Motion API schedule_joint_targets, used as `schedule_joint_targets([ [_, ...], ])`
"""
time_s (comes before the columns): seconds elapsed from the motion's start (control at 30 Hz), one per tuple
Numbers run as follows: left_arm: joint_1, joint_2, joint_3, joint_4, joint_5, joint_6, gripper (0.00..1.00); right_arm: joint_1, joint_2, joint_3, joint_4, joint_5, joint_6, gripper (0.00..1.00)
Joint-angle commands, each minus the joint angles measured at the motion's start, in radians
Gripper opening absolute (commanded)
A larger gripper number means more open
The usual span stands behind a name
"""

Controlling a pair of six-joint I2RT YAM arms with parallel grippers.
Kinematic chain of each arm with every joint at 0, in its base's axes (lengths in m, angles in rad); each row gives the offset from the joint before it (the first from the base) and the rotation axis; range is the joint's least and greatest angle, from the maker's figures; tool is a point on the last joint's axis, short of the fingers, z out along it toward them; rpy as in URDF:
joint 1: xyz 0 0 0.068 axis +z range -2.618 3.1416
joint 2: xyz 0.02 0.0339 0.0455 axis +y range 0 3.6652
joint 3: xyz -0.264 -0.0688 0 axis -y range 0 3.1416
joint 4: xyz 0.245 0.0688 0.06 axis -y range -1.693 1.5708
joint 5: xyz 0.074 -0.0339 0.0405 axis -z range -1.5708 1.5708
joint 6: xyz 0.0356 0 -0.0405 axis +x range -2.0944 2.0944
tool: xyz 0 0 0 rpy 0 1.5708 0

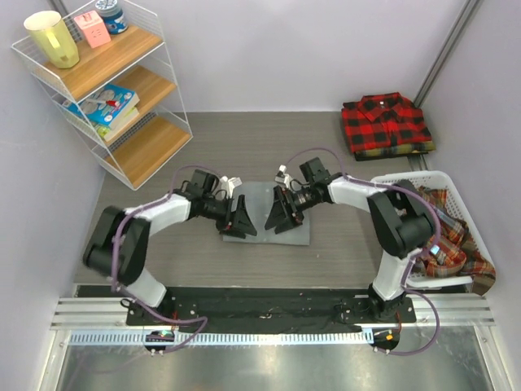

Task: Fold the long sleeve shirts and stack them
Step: Fold the shirt

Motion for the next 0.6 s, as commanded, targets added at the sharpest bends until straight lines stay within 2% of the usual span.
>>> schedule_joint_targets([
  [0.0, 0.082, 0.18, -0.011, 0.117, -0.01, -0.018, 0.72, -0.026, 0.147, 0.002, -0.029, -0.058, -0.058, 0.87],
  [0.03, 0.097, 0.257, -0.017, 0.118, -0.009, -0.012, 0.72, -0.038, 0.217, 0.002, -0.06, -0.049, -0.143, 0.87],
  [0.17, 0.167, 0.297, -0.071, 0.154, -0.024, -0.038, 0.72, -0.121, 0.354, 0.042, -0.256, -0.023, -0.325, 0.87],
  [0.23, 0.181, 0.271, -0.089, 0.129, 0.003, -0.035, 0.71, -0.144, 0.346, 0.089, -0.402, -0.023, -0.409, 0.87],
  [0.33, 0.154, 0.154, -0.09, 0.074, 0.128, -0.01, 0.7, -0.146, 0.274, 0.16, -0.578, -0.051, -0.535, 0.87],
  [0.37, 0.142, 0.056, -0.073, 0.045, 0.154, 0.037, 0.7, -0.147, 0.229, 0.23, -0.617, -0.06, -0.572, 0.87],
  [0.47, 0.102, -0.054, 0.005, 0.026, 0.119, 0.062, 0.72, -0.164, 0.218, 0.371, -0.669, -0.057, -0.569, 0.86],
  [0.57, 0.1, 0.021, 0.137, 0.023, 0.097, 0.059, 0.7, -0.167, 0.322, 0.52, -0.665, -0.029, -0.548, 0.81],
])
